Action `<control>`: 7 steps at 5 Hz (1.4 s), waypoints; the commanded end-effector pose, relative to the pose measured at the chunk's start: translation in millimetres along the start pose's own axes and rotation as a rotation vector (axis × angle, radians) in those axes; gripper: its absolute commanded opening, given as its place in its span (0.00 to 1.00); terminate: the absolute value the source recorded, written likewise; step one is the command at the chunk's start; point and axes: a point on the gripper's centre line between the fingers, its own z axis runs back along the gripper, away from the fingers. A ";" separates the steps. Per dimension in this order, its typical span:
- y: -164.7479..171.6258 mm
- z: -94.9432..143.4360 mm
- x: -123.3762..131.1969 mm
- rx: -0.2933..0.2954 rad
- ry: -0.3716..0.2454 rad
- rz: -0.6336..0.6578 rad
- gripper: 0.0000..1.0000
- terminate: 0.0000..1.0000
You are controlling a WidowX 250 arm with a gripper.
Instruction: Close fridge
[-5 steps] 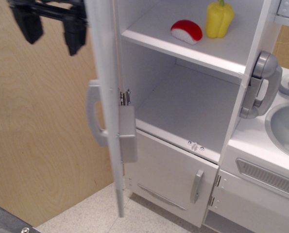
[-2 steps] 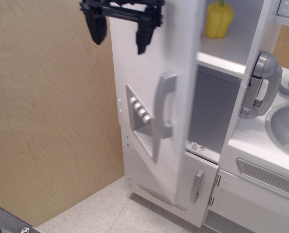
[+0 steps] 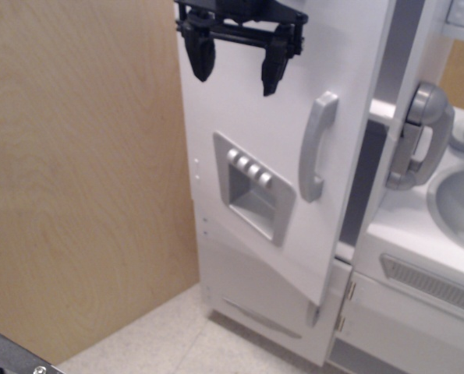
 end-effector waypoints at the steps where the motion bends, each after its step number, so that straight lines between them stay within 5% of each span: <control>1: 6.9 8.8 55.5 0.010 -0.120 0.035 1.00 0.00; 4: 4.6 7.2 83.9 0.016 -0.195 0.038 1.00 0.00; 7: 25.1 18.1 6.9 -0.022 -0.065 -0.053 1.00 0.00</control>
